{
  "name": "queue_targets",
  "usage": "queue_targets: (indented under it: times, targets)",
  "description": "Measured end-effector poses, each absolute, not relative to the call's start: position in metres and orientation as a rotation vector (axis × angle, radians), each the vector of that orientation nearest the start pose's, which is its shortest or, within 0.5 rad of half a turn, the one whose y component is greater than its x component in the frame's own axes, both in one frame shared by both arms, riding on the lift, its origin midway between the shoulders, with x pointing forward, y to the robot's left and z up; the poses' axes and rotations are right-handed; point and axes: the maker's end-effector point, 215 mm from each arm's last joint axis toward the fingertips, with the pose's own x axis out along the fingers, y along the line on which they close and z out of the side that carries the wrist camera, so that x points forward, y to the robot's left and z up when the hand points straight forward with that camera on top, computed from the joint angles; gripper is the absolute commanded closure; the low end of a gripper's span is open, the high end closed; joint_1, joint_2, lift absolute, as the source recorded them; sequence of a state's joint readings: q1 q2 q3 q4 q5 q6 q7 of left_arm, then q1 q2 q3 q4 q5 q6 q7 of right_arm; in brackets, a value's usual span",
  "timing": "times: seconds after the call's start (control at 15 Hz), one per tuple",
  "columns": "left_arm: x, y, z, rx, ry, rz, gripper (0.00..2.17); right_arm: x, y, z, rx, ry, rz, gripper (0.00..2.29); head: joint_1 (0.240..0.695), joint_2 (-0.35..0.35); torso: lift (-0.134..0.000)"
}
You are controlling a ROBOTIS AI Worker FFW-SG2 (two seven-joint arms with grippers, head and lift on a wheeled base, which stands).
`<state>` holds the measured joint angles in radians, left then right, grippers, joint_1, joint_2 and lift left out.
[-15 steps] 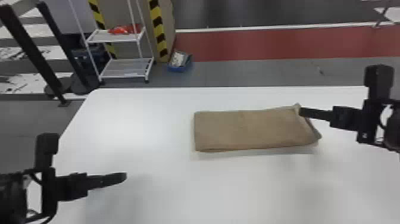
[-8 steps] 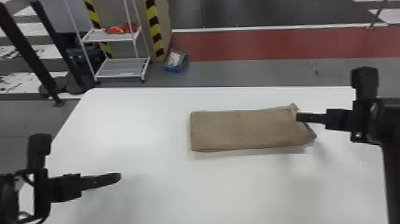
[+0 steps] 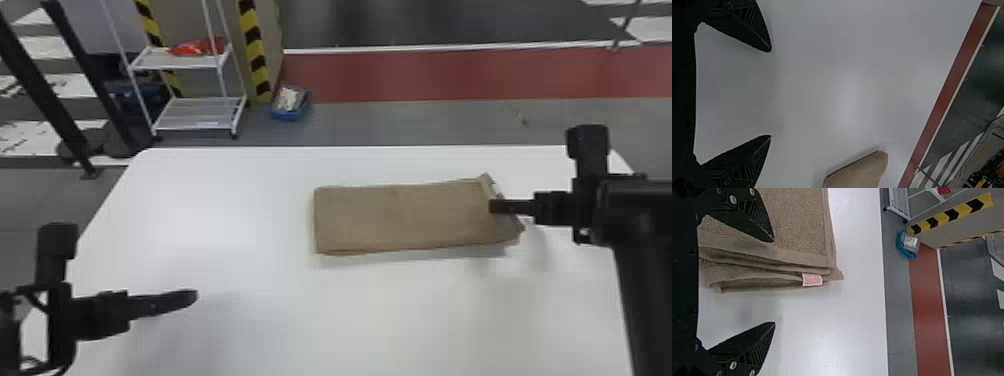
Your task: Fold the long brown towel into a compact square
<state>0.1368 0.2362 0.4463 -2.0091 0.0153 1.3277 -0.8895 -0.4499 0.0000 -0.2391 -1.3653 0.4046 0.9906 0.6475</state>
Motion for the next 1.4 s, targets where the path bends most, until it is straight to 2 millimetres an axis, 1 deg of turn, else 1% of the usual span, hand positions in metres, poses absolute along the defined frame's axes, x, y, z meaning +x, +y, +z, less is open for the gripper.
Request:
queue_targets:
  times: [0.07,0.27,0.4,0.47,0.6,0.73,0.93,1.07,1.27,1.4]
  targets:
    - [0.402,0.351,-0.442,-0.366,0.871,-0.316,0.1,0.621,-0.281,-0.444,0.085,0.788,0.213,0.27,0.695,0.075,-0.125]
    - [0.4,0.351,-0.443,-0.368,0.873,-0.318,0.12,0.625,-0.278,-0.449,0.059,0.778,0.227,0.68,0.695,0.079,-0.125]
    - [0.4,0.351,-0.443,-0.369,0.873,-0.317,0.12,0.625,-0.276,-0.449,0.062,0.776,0.233,1.16,0.695,0.08,-0.125]
    - [0.4,0.351,-0.443,-0.369,0.872,-0.318,0.12,0.625,-0.275,-0.449,0.068,0.775,0.236,1.34,0.695,0.081,-0.125]
    - [0.4,0.351,-0.44,-0.366,0.868,-0.32,0.12,0.625,-0.273,-0.447,0.087,0.77,0.242,1.4,0.695,0.083,-0.125]
    - [0.401,0.349,-0.435,-0.361,0.86,-0.324,0.12,0.622,-0.273,-0.447,0.109,0.765,0.244,1.61,0.695,0.082,-0.125]
    - [0.403,0.347,-0.429,-0.355,0.85,-0.328,0.12,0.621,-0.271,-0.443,0.135,0.748,0.25,1.62,0.695,0.082,-0.125]
    - [0.402,0.347,-0.428,-0.354,0.85,-0.329,0.12,0.62,-0.269,-0.431,0.168,0.723,0.261,1.62,0.695,0.084,-0.125]
    - [0.402,0.349,-0.428,-0.357,0.848,-0.326,0.12,0.616,-0.269,-0.404,0.224,0.689,0.266,1.62,0.695,0.087,-0.125]
    - [0.401,0.35,-0.427,-0.357,0.847,-0.323,0.12,0.609,-0.272,-0.388,0.259,0.67,0.268,1.62,0.695,0.086,-0.125]
